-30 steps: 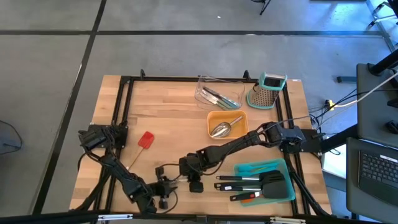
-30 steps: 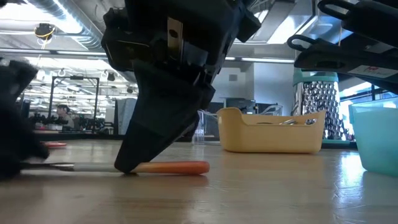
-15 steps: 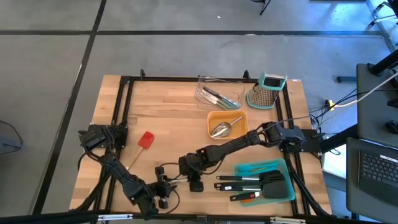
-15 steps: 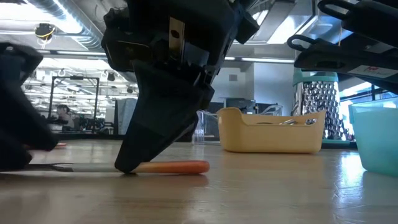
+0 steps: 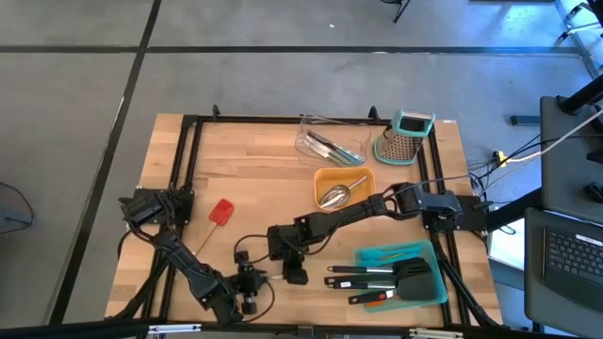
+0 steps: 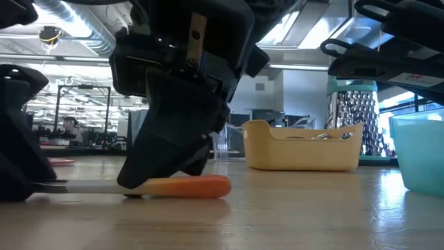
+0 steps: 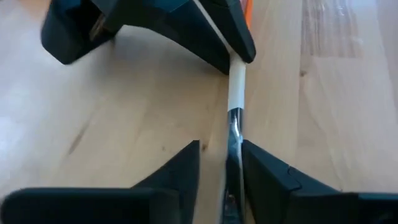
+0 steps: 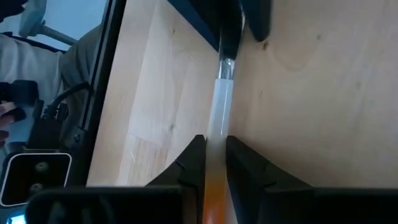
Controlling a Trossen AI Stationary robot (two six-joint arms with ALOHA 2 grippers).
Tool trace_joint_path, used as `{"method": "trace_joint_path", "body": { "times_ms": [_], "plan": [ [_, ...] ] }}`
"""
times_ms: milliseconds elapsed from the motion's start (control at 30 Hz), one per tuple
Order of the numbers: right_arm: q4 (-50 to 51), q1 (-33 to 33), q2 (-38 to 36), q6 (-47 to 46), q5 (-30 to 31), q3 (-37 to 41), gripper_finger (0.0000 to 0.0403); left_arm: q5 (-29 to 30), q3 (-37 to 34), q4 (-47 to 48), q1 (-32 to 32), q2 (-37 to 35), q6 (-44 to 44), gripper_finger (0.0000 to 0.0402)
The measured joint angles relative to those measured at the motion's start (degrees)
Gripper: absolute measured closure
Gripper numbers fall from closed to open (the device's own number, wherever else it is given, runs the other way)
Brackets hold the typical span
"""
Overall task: Pick & Place Kitchen Items
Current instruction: Put the orange knife into the transparent bin
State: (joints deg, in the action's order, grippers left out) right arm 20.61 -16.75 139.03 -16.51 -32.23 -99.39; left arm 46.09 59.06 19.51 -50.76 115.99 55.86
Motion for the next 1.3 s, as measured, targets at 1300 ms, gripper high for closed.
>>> {"method": "trace_joint_path", "body": {
  "times_ms": [1300],
  "plan": [
    [0.46, -4.37, -1.72, 4.93, 23.17, 0.00, 0.0387, -3.47, -0.60, -6.13, -0.01, -2.47, 10.21, 0.0400]
  ]
}}
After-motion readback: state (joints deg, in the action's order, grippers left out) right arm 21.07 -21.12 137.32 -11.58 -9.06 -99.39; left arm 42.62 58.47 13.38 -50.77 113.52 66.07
